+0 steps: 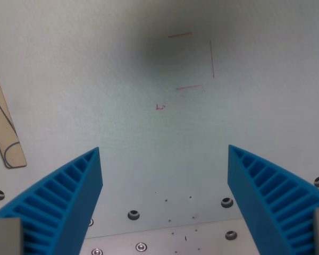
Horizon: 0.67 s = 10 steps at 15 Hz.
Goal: Move in gripper positive z
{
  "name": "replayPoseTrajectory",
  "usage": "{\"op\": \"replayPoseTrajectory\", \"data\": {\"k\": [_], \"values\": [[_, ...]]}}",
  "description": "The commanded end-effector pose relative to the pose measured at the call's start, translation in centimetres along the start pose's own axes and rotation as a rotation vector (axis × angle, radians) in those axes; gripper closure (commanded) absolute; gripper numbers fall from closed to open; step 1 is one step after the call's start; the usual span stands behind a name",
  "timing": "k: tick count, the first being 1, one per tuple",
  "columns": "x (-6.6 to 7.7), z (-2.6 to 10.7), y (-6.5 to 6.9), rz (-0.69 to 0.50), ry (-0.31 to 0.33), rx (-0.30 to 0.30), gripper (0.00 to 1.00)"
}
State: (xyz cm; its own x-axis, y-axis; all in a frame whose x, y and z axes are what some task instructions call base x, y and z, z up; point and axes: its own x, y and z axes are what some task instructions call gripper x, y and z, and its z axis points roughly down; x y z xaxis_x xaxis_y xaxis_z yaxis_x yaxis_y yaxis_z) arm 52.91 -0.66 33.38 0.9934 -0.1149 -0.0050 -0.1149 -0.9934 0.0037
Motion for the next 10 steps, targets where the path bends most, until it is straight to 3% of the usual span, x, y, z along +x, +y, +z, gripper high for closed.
{"op": "replayPoseTrajectory", "data": {"k": [1, 10], "values": [[0.0, 0.3, 0.0, 0.001, 0.004, 0.0, 0.0], [0.0, 4.8, 0.0, 0.001, 0.004, 0.0, 0.0]]}}
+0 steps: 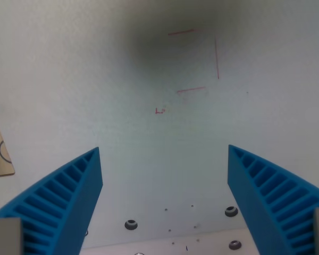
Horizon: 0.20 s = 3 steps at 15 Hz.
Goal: Move in gripper positive z
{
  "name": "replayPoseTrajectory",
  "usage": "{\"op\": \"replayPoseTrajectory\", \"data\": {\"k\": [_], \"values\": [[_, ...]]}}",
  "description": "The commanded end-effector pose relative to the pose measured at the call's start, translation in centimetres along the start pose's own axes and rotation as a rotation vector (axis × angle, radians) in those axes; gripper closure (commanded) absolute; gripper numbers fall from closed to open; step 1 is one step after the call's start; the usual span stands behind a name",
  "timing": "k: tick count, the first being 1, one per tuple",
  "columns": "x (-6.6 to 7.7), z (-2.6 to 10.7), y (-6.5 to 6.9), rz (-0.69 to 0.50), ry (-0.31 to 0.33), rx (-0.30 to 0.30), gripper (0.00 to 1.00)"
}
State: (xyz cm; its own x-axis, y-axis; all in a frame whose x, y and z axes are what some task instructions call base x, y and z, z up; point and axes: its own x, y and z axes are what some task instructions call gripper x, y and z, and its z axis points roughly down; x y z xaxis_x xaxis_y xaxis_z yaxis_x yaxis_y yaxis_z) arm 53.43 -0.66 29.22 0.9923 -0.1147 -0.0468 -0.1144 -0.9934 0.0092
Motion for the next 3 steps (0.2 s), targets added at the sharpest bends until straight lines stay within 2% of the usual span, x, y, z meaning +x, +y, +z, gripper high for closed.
{"op": "replayPoseTrajectory", "data": {"k": [1, 3], "values": [[-0.48, 1.17, 0.07, 0.001, 0.046, 0.006, 0.0], [-0.44, 2.17, 0.06, 0.001, 0.046, 0.006, 0.0]]}}
